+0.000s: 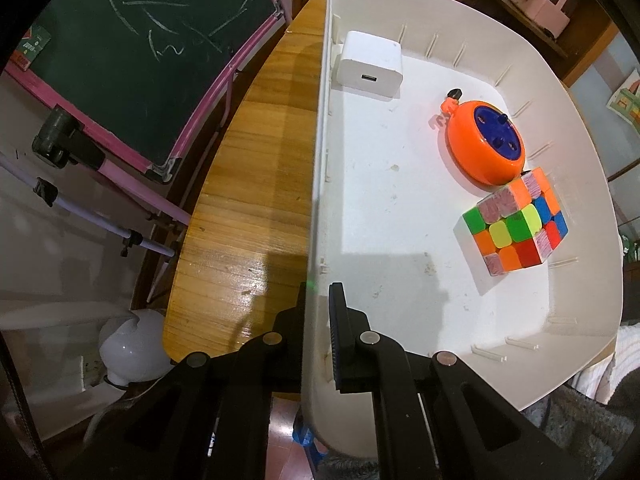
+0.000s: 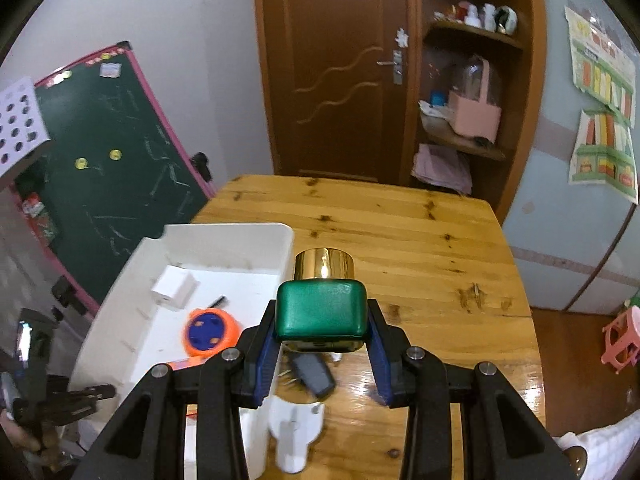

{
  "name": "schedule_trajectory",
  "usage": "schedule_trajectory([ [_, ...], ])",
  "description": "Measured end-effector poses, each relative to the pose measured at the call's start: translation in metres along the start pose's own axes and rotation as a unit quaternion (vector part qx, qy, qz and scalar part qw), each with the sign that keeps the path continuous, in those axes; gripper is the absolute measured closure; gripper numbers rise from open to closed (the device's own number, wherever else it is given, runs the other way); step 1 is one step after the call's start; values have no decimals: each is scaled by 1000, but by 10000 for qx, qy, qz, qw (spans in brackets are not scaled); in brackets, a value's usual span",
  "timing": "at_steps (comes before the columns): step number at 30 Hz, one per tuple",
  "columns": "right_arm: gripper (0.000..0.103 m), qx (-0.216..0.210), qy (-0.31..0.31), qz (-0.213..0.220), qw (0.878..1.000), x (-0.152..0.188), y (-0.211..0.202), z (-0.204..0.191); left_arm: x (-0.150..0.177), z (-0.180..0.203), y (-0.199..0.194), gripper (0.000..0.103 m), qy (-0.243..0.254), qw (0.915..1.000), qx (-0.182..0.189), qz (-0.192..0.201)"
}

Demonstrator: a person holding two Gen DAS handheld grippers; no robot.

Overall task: Organize rigid objects
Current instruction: 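Carry the green jar with the right gripper over the tray beside the cube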

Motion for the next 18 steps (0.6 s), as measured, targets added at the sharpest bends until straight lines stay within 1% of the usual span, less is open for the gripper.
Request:
schedule_trajectory([
  [8, 63, -266, -352, 187, 9989, 1, -30, -38, 1, 0, -2, 96, 10, 10000, 25, 21],
  [18, 63, -540, -823, 414, 9943, -4, -51, -82, 0, -1, -1, 96, 37, 10000, 59, 9],
])
Point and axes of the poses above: each gripper's, at about its wrist camera, not at the fingertips, and y roughly the way its jaws point, z to its right, x to its underside, the point moved 6 cm from there along y, roughly the way its jaws point, and after that the axes turned 10 degrees about -z, right-handed, at the moved point
